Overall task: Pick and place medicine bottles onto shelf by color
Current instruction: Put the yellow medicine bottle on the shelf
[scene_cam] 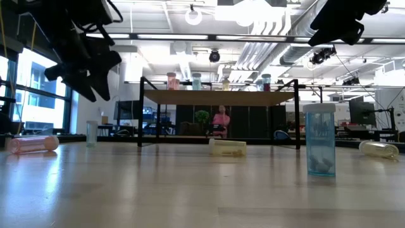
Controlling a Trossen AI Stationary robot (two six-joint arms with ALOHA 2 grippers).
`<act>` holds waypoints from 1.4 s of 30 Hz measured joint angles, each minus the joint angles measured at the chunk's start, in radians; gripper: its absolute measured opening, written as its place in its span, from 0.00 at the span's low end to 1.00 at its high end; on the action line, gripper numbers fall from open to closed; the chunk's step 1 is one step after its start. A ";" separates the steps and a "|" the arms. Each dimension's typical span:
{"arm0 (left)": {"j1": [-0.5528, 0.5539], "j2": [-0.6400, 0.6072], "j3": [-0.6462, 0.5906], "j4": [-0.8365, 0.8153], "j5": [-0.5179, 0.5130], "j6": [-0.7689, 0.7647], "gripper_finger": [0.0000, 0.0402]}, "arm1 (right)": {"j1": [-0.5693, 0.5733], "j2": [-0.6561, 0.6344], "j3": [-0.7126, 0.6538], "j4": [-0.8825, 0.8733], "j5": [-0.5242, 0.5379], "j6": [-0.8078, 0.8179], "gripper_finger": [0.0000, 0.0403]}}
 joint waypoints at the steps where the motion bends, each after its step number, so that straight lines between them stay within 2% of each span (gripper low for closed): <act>1: -0.005 0.002 0.000 0.004 0.019 0.012 0.55 | 0.000 0.000 0.000 0.000 0.006 0.000 0.45; 5: -0.068 0.022 0.000 0.135 0.061 0.131 0.55 | 0.000 0.000 0.000 0.000 0.014 0.000 0.45; 12: -0.201 0.089 0.000 0.585 0.108 0.380 0.55 | 0.000 0.000 0.000 0.000 0.016 0.000 0.45; 18: -0.223 0.201 0.000 0.844 0.153 0.572 0.55 | 0.000 0.000 0.000 0.002 0.017 0.000 0.45; 25: -0.222 0.334 0.000 1.042 0.215 0.679 0.55 | 0.000 0.000 0.000 0.004 0.044 0.009 0.45; 28: -0.215 0.382 0.013 1.091 0.249 0.711 0.55 | 0.000 0.000 0.000 0.004 0.048 0.008 0.45; 35: -0.191 0.481 0.127 1.052 0.338 0.814 0.55 | -0.001 0.000 0.000 0.005 0.049 0.009 0.45; 42: -0.186 0.610 0.212 1.038 0.346 0.846 0.55 | -0.001 0.000 0.000 0.005 0.048 0.009 0.45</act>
